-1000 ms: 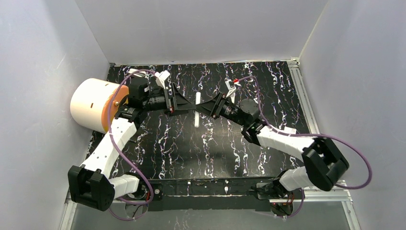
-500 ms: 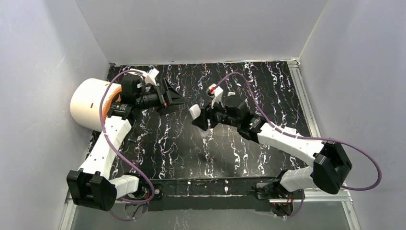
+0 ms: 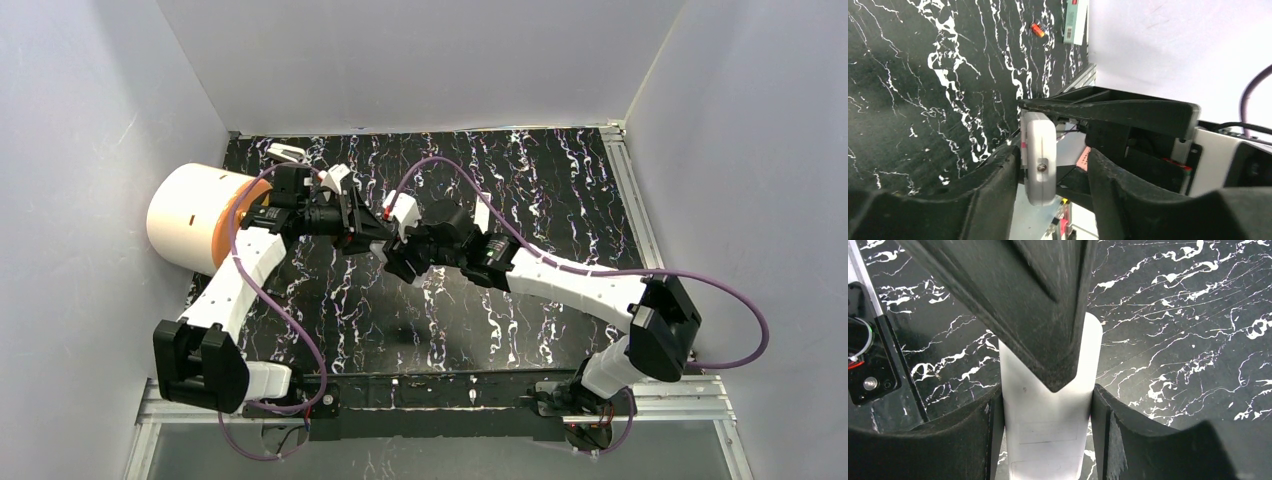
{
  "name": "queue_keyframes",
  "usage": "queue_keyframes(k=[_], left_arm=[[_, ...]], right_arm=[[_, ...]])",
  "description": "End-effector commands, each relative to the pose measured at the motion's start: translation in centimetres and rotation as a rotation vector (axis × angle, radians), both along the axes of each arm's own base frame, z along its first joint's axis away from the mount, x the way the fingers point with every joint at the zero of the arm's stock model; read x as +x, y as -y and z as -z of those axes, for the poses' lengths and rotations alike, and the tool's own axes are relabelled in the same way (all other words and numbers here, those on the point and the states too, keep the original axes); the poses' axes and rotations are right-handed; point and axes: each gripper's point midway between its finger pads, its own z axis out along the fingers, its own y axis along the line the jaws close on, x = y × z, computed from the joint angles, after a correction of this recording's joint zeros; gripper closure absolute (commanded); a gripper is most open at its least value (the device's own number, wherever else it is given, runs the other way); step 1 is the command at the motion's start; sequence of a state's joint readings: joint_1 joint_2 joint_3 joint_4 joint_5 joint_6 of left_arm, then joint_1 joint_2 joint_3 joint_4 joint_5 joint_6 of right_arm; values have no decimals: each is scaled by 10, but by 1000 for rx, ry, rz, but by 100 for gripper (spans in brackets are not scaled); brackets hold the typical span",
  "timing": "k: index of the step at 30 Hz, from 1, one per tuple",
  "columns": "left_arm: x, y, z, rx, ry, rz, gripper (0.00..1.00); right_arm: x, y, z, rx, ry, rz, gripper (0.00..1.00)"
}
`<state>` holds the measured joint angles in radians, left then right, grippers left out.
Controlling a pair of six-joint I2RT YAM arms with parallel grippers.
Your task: Load the batteries into the remote control
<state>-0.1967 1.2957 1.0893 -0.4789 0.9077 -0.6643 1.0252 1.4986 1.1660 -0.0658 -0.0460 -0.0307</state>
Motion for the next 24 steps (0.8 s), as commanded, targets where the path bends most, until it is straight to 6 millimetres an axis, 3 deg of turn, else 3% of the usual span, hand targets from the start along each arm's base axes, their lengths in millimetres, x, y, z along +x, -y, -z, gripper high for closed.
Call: queue_keyframes(k=[1, 8, 12, 14, 16, 18, 21, 24], left_arm=[[-16, 3, 10, -23, -59, 72, 56], [-18, 10, 23, 5, -89, 95, 73], [-13, 10, 22, 21, -59, 91, 100], [-9, 12, 13, 9, -22, 102, 100], [-5, 14, 2, -11, 23, 113, 100], [-1, 14, -8, -25, 61, 121, 100], [9, 12, -27, -60, 113, 126, 100], [16, 14, -45, -121, 141, 140, 100]], right_arm=[[9, -7, -32, 27, 95, -9, 59], [8, -16, -38, 41, 85, -33, 58], [7, -17, -42, 51, 75, -32, 55], [5, -13, -46, 84, 55, -3, 45], [4, -5, -50, 130, 24, 42, 25], [3, 3, -58, 210, -23, 67, 12], [4, 22, -75, 371, -130, 114, 6], [18, 53, -100, 608, -269, 260, 4]])
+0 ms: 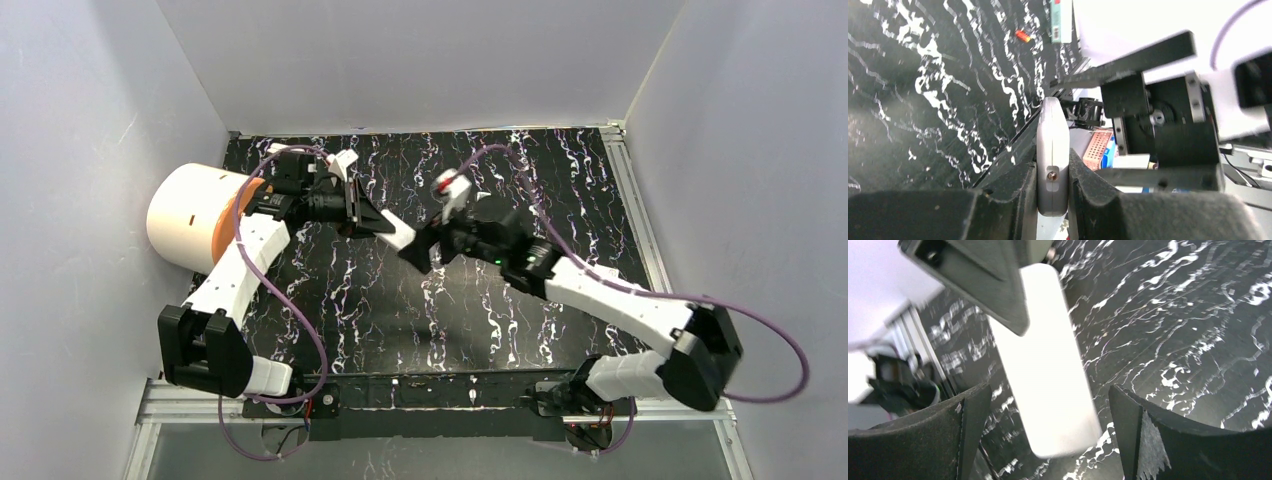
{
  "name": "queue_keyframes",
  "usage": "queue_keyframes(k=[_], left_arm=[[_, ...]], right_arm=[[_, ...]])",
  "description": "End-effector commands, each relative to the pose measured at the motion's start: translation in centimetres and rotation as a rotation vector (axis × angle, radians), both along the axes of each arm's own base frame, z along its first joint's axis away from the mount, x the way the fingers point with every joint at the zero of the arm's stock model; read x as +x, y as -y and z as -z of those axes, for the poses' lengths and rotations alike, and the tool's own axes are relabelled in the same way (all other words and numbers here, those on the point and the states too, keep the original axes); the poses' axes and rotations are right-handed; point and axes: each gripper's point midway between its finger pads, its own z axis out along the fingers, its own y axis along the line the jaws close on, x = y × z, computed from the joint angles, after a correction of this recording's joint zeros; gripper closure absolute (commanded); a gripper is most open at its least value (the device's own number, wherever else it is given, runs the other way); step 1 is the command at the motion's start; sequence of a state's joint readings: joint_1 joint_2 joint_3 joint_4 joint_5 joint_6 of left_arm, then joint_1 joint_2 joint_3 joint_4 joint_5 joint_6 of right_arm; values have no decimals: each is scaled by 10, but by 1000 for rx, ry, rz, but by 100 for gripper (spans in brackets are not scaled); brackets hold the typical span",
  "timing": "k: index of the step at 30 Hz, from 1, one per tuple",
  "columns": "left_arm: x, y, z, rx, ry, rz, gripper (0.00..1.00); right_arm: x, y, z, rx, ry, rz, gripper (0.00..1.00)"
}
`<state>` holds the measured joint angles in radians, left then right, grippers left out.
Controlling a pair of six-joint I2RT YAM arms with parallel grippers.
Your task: Load the batteries into the remote control
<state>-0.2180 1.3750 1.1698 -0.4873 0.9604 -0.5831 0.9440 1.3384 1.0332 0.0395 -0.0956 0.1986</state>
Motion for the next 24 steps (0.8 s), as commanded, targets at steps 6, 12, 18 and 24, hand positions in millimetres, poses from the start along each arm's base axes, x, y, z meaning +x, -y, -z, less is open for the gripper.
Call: queue_keyframes(k=[6, 12, 18, 24], left_arm=[[17, 10, -69, -223, 117, 67, 100], [17, 12, -95, -300, 160, 99, 100], [17, 9, -97, -313, 120, 94, 100], [22, 6, -99, -336, 117, 80, 100]], right_arm=[[27, 66, -97, 819, -363, 336, 3], [13, 46, -113, 940, -574, 206, 16], [7, 42, -122, 976, -599, 139, 43], [5, 39, -115, 968, -591, 116, 80]])
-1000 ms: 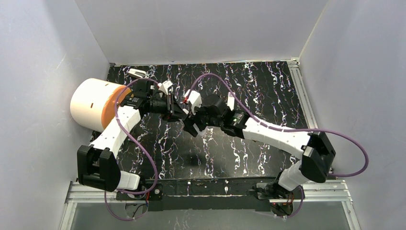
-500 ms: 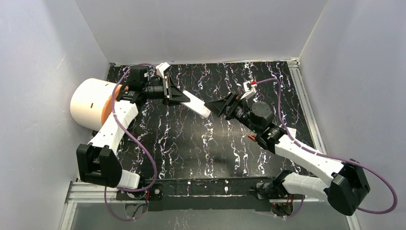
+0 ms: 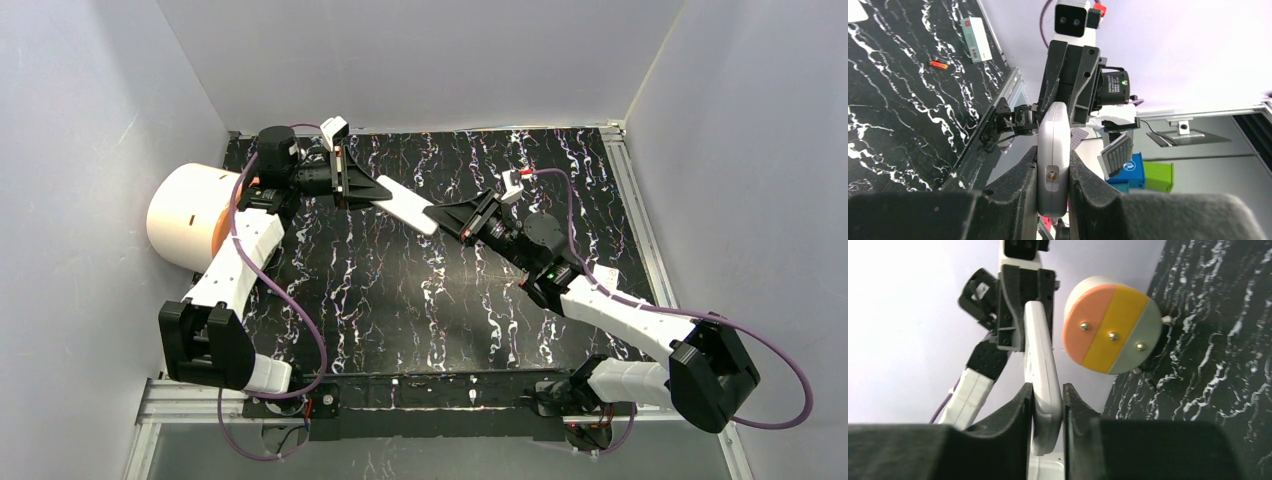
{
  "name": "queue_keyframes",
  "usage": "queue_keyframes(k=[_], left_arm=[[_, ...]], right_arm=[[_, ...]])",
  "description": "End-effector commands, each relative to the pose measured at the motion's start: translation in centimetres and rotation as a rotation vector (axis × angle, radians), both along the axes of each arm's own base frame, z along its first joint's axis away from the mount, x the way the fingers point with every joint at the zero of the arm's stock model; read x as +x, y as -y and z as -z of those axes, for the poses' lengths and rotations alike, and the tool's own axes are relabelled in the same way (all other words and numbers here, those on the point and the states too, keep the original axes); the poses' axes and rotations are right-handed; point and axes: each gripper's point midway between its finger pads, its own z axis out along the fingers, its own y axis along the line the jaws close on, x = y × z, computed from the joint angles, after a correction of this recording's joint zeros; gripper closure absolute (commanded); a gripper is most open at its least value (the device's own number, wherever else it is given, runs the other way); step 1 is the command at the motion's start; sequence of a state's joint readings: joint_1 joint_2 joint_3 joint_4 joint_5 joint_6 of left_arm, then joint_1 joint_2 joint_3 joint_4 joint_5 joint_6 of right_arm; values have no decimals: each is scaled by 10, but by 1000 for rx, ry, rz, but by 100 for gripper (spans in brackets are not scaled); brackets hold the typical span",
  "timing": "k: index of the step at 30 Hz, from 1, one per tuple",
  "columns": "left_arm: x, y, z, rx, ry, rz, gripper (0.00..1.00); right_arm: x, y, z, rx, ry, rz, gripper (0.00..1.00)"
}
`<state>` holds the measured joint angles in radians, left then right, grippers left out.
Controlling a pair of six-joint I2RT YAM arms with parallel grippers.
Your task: Load the batteries into the remote control
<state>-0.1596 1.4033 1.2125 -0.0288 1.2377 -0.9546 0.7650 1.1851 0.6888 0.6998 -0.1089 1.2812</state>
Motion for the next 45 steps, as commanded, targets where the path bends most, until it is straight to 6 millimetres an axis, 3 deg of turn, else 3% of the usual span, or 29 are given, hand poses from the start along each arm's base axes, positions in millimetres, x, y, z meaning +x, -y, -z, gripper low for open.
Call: queue_keyframes(k=[1, 8, 11, 17, 21, 24, 30, 33, 36, 39, 42, 45], left_arm=[[1, -2, -13, -26, 38, -5, 100], [16, -21, -16, -24, 31, -112, 100], [15, -23, -13, -21, 34, -121, 100], [9, -24, 1, -7, 39, -124, 100], [8, -24, 9, 3, 23, -132, 100], [11, -25, 10, 9, 33, -143, 100], [18, -24, 7, 12, 45, -153, 100], [19, -24, 6, 10, 41, -153, 100], [19, -24, 5, 8, 41, -152, 100], [19, -24, 5, 8, 41, -149, 100], [18, -24, 6, 8, 35, -146, 100], [15, -23, 7, 3, 36, -123, 100]], right_arm=[[-15, -1, -34, 101, 113, -61, 84], [-21, 9, -41, 163, 245, -81, 88], [-20, 6, -43, 179, 248, -97, 83], [6, -11, -32, 100, 115, -68, 39], [13, -19, -26, 43, 65, -70, 27], [16, -20, -11, -10, -3, -68, 27], [14, -13, 23, -116, -100, -41, 43], [12, -9, 23, -90, -72, -31, 53], [7, -5, 10, -12, -10, -32, 62], [7, -3, 6, 3, 10, -27, 59], [9, -2, 6, -8, 3, -18, 45], [14, -2, 17, -68, -51, 4, 48]])
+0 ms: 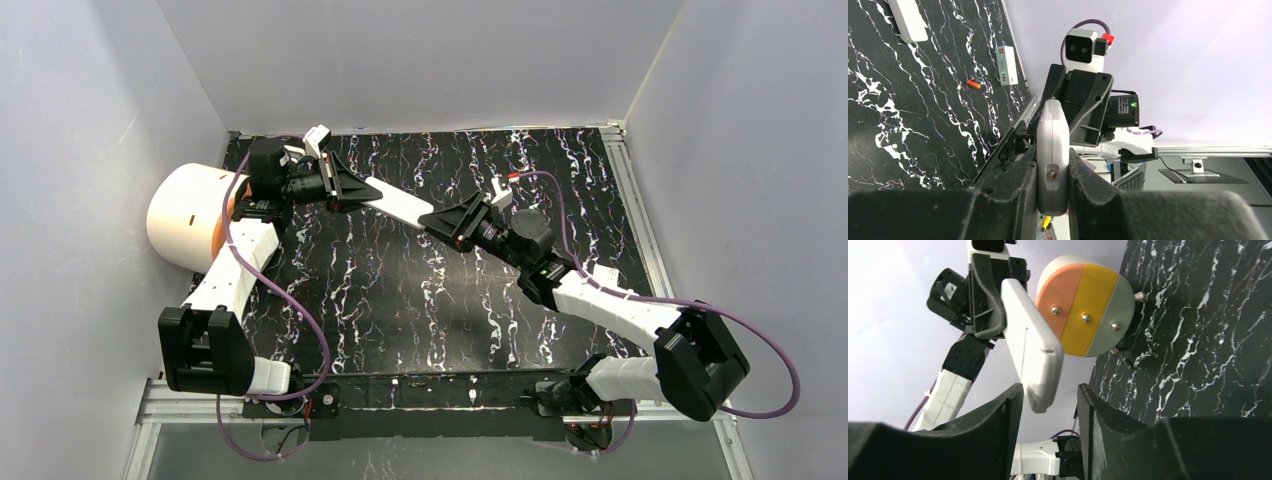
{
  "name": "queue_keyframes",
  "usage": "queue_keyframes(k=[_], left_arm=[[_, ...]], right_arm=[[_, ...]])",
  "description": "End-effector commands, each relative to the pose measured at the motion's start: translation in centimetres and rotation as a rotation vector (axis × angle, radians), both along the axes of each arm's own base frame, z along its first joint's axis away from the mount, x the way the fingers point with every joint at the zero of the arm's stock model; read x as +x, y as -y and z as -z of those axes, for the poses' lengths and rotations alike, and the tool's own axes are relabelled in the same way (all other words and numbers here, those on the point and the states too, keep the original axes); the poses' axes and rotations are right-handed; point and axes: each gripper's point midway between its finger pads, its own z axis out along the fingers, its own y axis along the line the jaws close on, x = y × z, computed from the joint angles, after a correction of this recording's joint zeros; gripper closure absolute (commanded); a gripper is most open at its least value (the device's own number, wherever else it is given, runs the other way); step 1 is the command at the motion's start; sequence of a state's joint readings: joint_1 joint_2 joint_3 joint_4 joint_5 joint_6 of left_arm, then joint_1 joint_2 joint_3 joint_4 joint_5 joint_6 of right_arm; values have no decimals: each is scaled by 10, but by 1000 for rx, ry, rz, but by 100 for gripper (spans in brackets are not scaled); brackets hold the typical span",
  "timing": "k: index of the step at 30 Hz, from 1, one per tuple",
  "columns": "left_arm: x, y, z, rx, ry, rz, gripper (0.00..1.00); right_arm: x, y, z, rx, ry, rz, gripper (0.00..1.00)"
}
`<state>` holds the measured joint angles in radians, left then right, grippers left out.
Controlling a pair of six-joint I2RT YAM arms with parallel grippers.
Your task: Load the batteries into the remote control
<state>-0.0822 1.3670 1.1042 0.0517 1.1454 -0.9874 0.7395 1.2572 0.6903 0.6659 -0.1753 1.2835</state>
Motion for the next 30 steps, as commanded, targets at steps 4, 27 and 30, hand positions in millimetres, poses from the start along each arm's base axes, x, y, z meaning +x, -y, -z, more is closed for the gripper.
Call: queue_keyframes(k=[4, 27, 30], left_arm=[[-11, 1, -18, -16, 74, 62, 100], [-5, -14, 28, 214, 106, -57, 100], [-5, -16, 34, 238, 102, -65, 100]], right_arm=[[9, 5, -7, -57, -11, 54, 61], [8, -3, -24, -114, -37, 3, 99], [8, -4, -26, -105, -17, 1, 99]])
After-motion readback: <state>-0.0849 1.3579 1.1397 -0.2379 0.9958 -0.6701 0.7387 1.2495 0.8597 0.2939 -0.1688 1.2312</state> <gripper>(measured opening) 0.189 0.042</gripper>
